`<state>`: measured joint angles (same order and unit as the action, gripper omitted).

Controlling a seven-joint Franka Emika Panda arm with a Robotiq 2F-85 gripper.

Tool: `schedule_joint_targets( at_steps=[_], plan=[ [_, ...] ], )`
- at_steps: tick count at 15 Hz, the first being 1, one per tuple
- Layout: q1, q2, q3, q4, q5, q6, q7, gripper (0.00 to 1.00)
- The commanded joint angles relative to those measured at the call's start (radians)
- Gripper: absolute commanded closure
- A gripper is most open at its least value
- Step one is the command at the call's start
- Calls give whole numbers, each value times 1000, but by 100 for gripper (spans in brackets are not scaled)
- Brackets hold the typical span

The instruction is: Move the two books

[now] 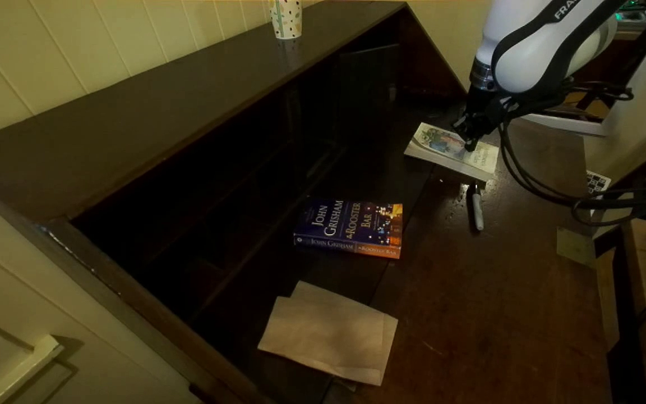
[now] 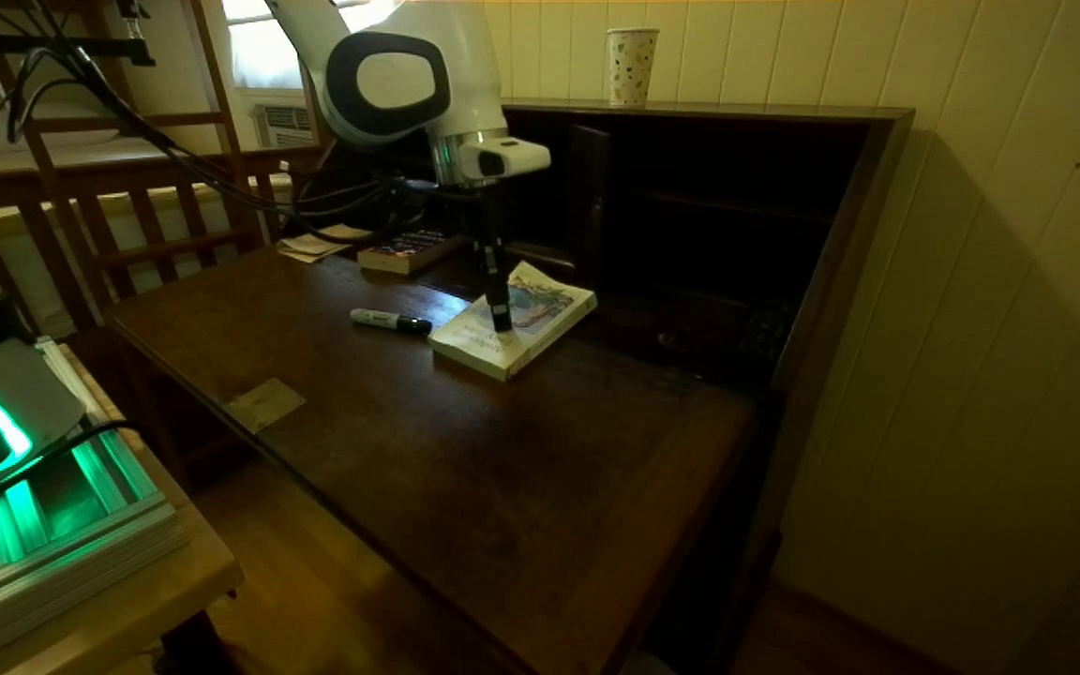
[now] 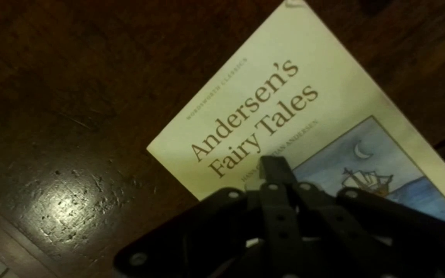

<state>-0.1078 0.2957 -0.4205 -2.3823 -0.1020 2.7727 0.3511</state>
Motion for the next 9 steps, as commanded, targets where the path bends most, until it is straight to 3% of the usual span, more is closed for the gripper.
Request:
schedule_joint_targets(
  at_steps=[1, 6, 9],
  plan=[
    [6, 32, -23, -24, -21, -3, 73, 100],
    [23, 16, -39, -13, -27, 5, 148, 100],
    [67, -3, -86, -13, -83, 8, 220, 100]
  ],
)
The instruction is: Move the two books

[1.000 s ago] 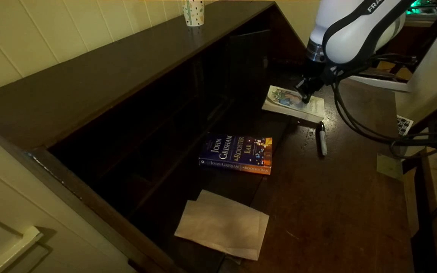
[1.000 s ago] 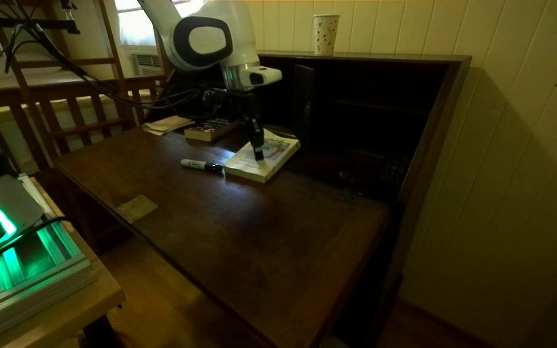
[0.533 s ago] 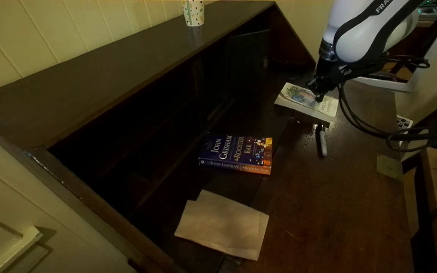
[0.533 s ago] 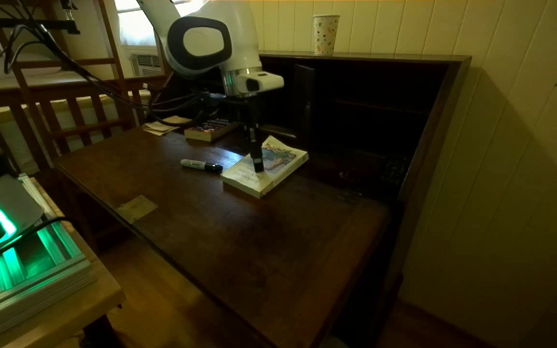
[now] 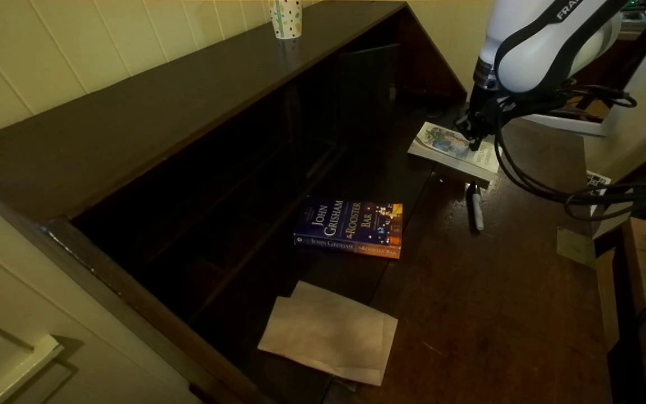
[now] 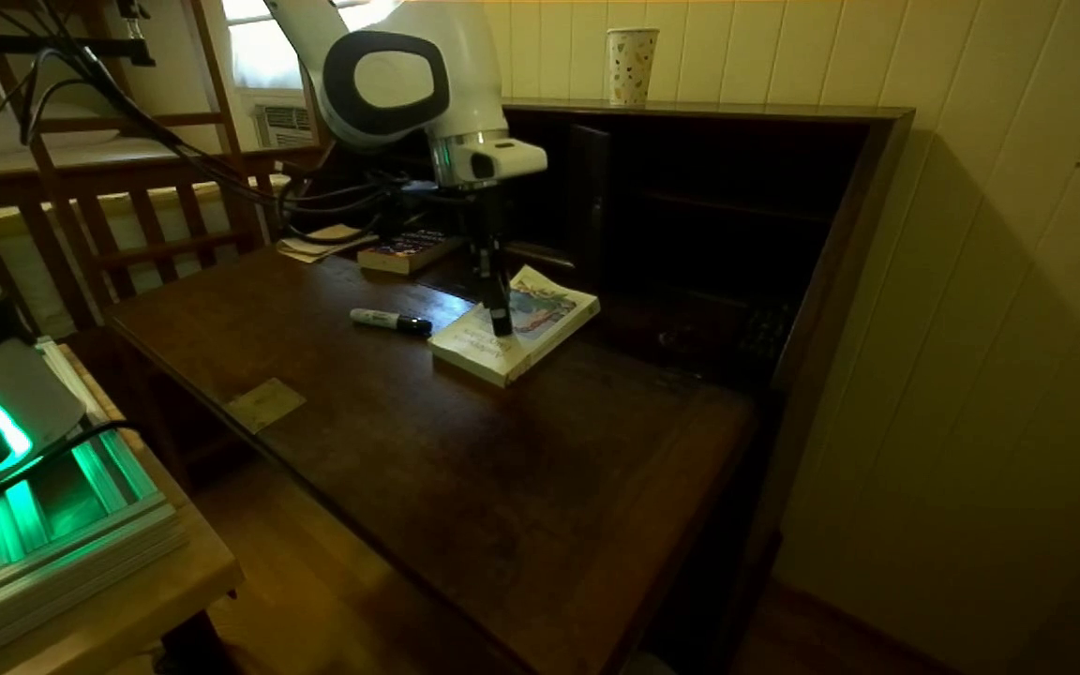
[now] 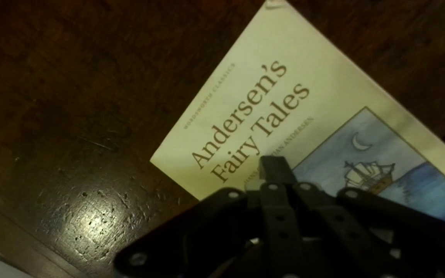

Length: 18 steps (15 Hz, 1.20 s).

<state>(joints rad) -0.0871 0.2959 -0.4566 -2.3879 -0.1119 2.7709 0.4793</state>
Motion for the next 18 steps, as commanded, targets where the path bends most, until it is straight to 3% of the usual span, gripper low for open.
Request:
schedule_joint_targets(
  at_steps=[1, 7, 14, 15, 16, 18],
  plan=[
    [68, -7, -76, -4, -110, 7, 127, 100],
    [154, -41, -177, 12, -300, 17, 277, 100],
    [196, -72, -248, 18, -438, 224, 330, 100],
    [192, -78, -248, 12, -438, 273, 317, 74],
    [183, -89, -245, 2, -429, 322, 302, 73],
    [148, -104, -218, -22, -401, 423, 268, 60]
  ],
)
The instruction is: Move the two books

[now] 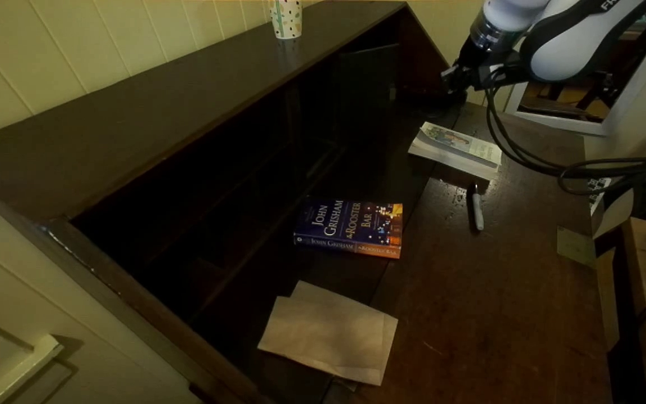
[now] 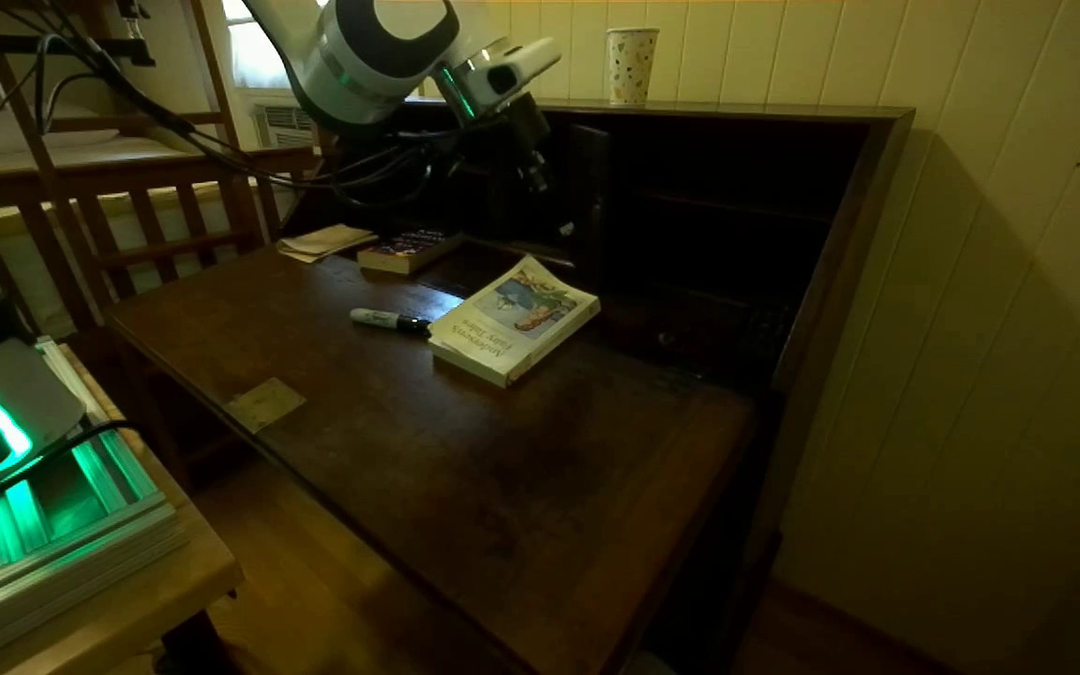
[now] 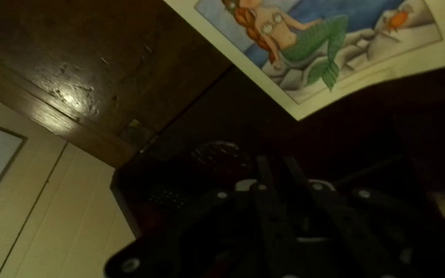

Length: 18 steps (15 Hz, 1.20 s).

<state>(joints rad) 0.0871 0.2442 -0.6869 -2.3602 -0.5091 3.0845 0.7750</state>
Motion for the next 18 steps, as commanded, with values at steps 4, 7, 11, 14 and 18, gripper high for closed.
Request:
schedule_joint_targets(
  at_steps=[4, 7, 11, 14, 18],
  plan=[
    [-150, -90, 134, -114, -19, 274, -72, 32],
    [-154, -46, 158, -92, 50, 285, -113, 37],
    [-282, -63, 326, -127, 205, 309, -266, 18],
    [-212, -50, 216, -105, 19, 316, -96, 18],
    [-246, -42, 244, -102, -8, 349, -88, 0]
  ],
)
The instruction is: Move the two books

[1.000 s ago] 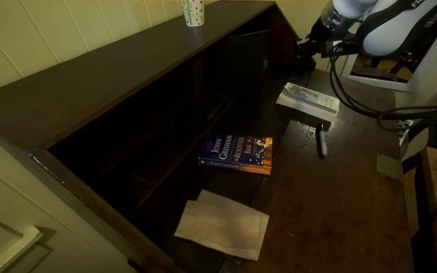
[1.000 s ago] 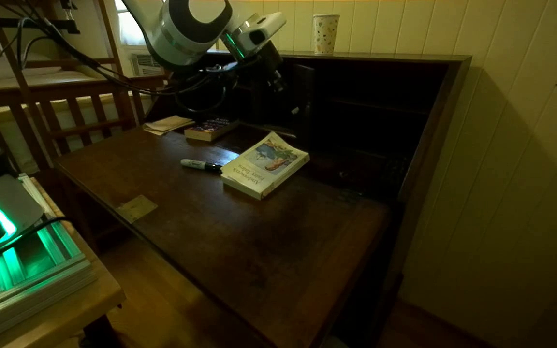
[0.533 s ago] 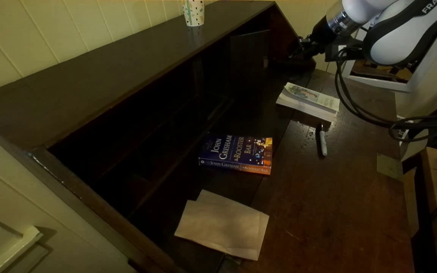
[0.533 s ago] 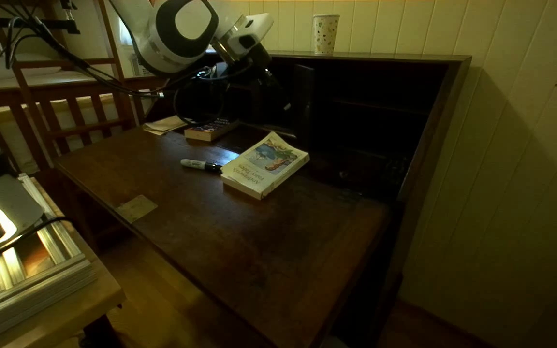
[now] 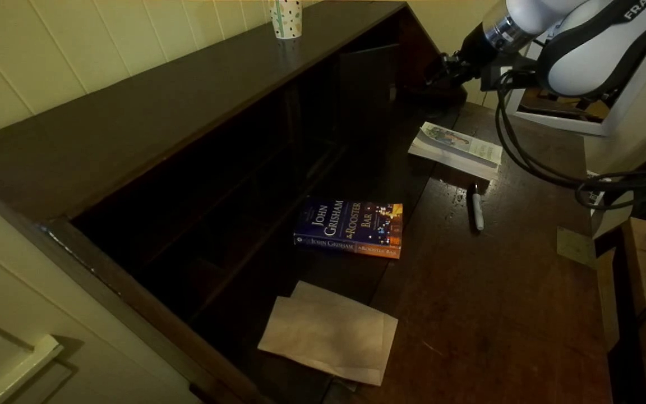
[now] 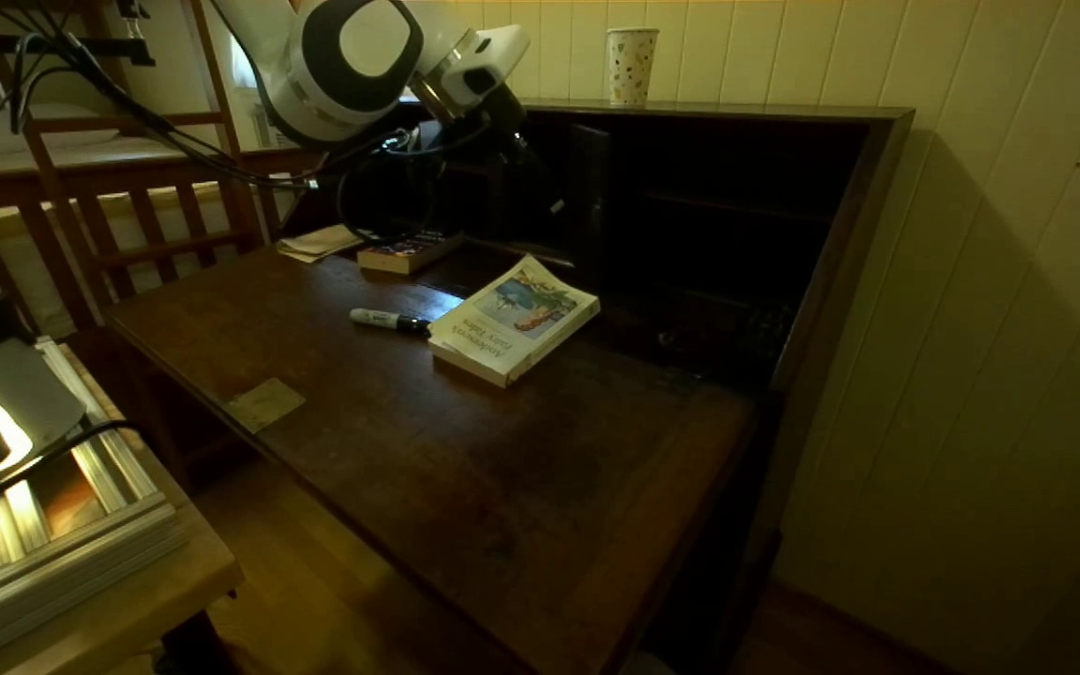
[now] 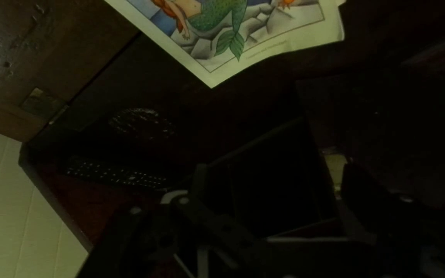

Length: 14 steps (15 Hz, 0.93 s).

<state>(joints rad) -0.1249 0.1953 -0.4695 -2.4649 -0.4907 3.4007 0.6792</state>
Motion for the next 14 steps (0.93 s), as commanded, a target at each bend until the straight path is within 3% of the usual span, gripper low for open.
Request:
schedule_joint_targets(
  at_steps=[1, 6, 14],
  plan=[
    [-54, 6, 46, 3, -40, 44, 18, 0],
    [-236, 23, 186, 22, -225, 142, 101, 0],
    [-447, 125, 253, 183, -565, 283, 244, 0]
  ],
)
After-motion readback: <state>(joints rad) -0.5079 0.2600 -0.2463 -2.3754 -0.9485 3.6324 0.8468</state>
